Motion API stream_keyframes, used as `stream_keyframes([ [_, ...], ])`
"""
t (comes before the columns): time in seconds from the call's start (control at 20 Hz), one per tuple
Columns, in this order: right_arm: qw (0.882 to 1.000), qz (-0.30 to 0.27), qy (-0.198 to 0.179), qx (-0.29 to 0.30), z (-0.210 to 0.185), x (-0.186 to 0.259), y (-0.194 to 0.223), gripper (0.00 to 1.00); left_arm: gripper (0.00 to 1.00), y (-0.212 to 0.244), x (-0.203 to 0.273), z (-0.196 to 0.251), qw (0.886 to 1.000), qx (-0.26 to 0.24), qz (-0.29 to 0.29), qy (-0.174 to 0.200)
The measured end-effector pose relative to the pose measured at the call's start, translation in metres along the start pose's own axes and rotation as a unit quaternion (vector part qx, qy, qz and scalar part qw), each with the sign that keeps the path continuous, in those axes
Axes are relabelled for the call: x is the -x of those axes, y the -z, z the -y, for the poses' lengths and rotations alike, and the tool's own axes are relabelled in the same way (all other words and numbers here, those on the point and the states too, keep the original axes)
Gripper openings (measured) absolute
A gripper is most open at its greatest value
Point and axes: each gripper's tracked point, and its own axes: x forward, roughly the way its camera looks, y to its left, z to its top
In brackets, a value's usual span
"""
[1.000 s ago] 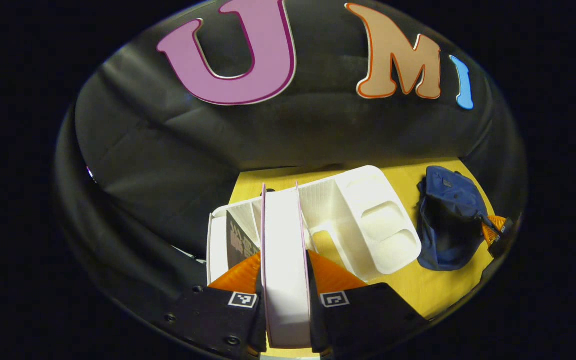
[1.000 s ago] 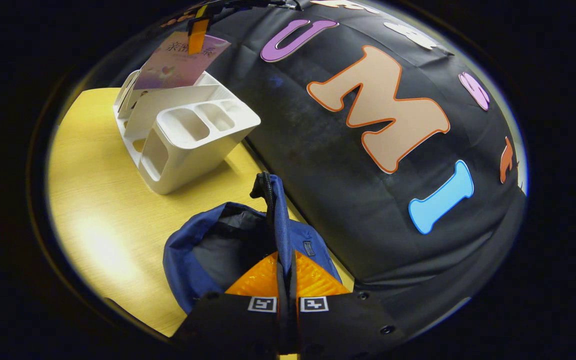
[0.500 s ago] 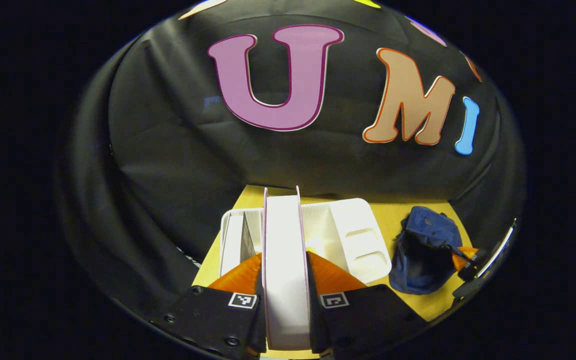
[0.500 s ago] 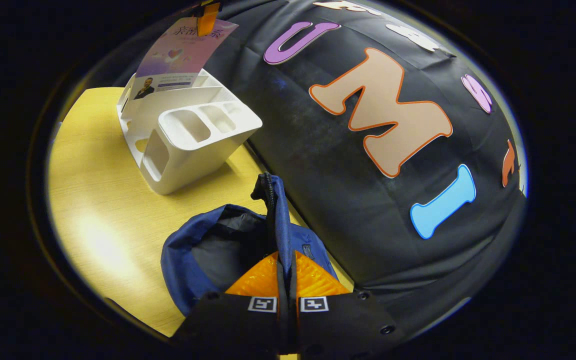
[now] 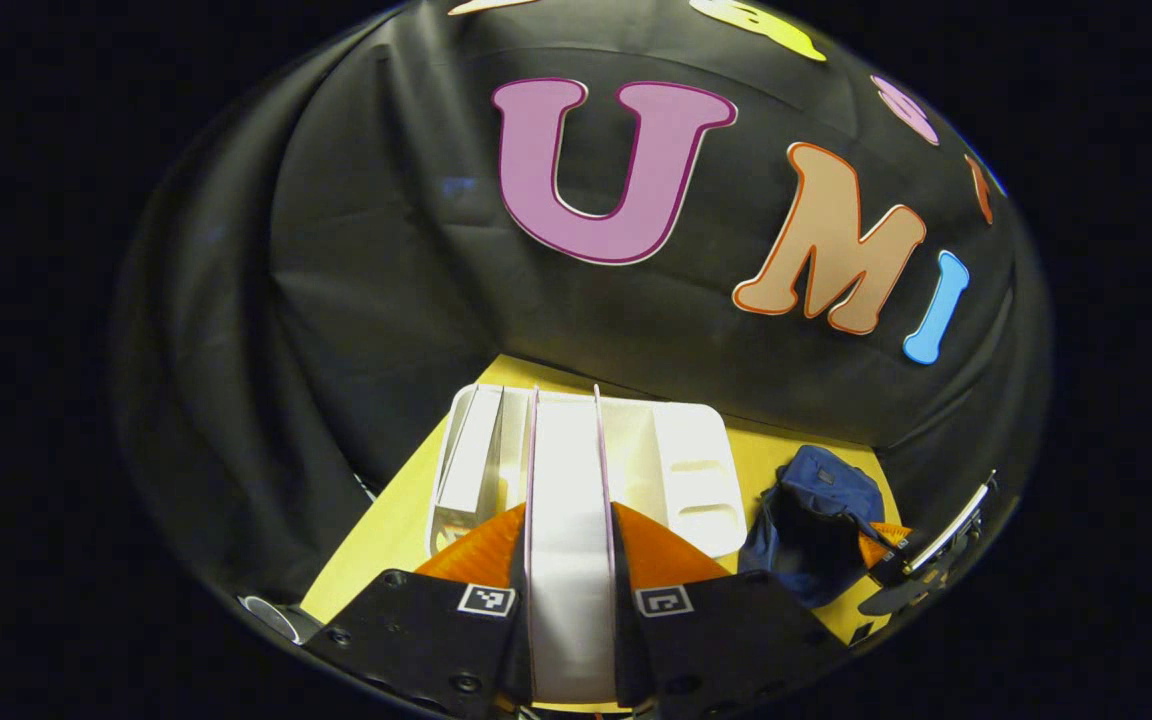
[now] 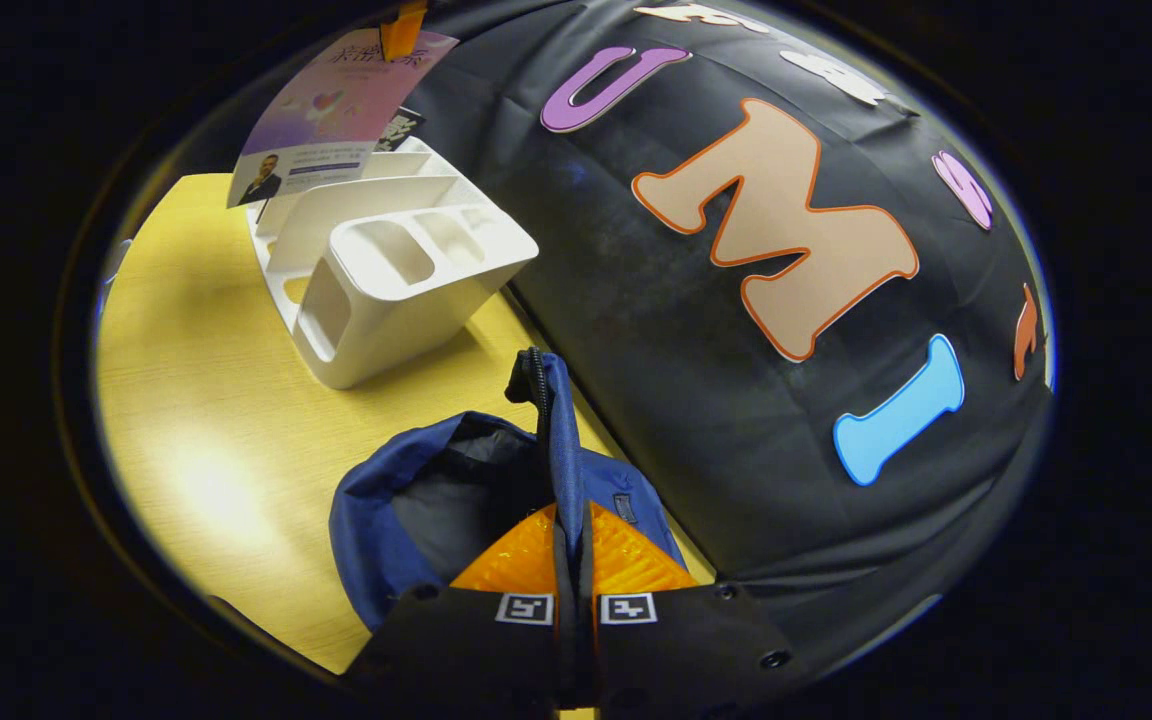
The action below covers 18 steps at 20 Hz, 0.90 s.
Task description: Open the schoolbag, grab two books from the bookshelf and put them into the schoolbag.
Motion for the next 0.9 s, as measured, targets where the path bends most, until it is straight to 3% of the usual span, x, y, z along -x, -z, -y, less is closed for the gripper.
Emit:
stream_keyframes([
  [0.45,1.0,0.005,-0.017,0.0,-0.007,-0.001,0.0,0.03,0.29,0.056,0.024,-0.004,0.997,0.065,-0.031,-0.003],
  [0.6,1.0,0.007,-0.023,0.001,-0.009,-0.002,-0.001,0.03,0.29,0.073,0.033,0.027,0.991,0.114,-0.05,0.04],
  [0.9,1.0,0.009,-0.027,-0.006,-0.006,-0.003,0.0,0.03,0.29,0.107,0.017,0.076,0.986,0.117,-0.077,0.089],
])
